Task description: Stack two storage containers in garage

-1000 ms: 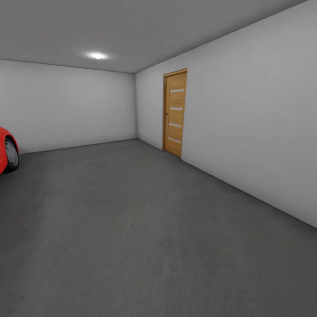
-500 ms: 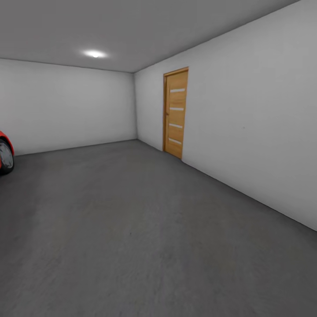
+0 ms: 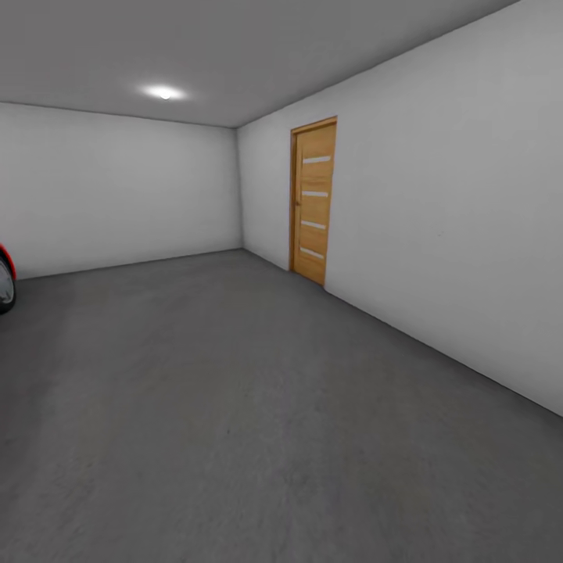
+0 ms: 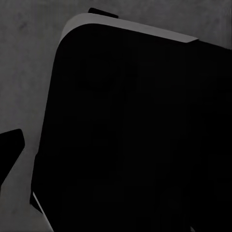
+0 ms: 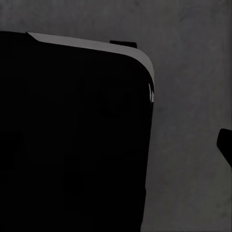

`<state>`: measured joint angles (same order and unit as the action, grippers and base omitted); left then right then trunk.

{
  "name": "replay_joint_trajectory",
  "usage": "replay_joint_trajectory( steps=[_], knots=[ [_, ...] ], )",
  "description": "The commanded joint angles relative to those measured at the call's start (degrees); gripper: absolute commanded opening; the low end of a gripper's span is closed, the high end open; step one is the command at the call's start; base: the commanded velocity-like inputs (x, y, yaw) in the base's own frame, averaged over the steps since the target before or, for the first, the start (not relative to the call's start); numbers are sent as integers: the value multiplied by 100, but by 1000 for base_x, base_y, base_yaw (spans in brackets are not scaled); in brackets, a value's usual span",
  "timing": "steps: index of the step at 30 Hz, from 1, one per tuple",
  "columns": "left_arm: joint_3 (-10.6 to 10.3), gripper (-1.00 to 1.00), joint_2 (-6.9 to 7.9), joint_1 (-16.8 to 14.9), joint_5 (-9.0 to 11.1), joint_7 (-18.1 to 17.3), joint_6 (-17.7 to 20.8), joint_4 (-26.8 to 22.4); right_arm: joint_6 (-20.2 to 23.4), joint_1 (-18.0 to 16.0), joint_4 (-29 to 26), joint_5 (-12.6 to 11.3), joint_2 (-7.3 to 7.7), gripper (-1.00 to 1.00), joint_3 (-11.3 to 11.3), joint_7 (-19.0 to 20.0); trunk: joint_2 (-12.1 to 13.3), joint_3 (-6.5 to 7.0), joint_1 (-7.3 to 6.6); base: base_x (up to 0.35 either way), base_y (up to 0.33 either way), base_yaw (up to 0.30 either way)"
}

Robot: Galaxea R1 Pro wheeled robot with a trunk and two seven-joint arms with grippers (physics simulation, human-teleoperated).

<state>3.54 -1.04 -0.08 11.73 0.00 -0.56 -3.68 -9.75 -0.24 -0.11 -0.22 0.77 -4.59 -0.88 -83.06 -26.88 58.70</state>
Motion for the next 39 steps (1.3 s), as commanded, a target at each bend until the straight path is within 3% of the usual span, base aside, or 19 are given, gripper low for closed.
replay_joint_trajectory(
  steps=[1,34,39],
  knots=[
    [33,100,-2,-1,13,0,-6,-2,-17,-3,3,6,-2,100,-48,-7,-2,-5,3,322,0,0],
    [33,100,7,-1,13,0,-6,-10,-53,-3,-15,107,2,100,-113,31,-2,-5,3,322,0,0],
    [33,100,10,-1,13,0,-6,-10,-37,-3,-15,103,2,100,-104,20,-2,-5,3,322,0,191]
  ],
)
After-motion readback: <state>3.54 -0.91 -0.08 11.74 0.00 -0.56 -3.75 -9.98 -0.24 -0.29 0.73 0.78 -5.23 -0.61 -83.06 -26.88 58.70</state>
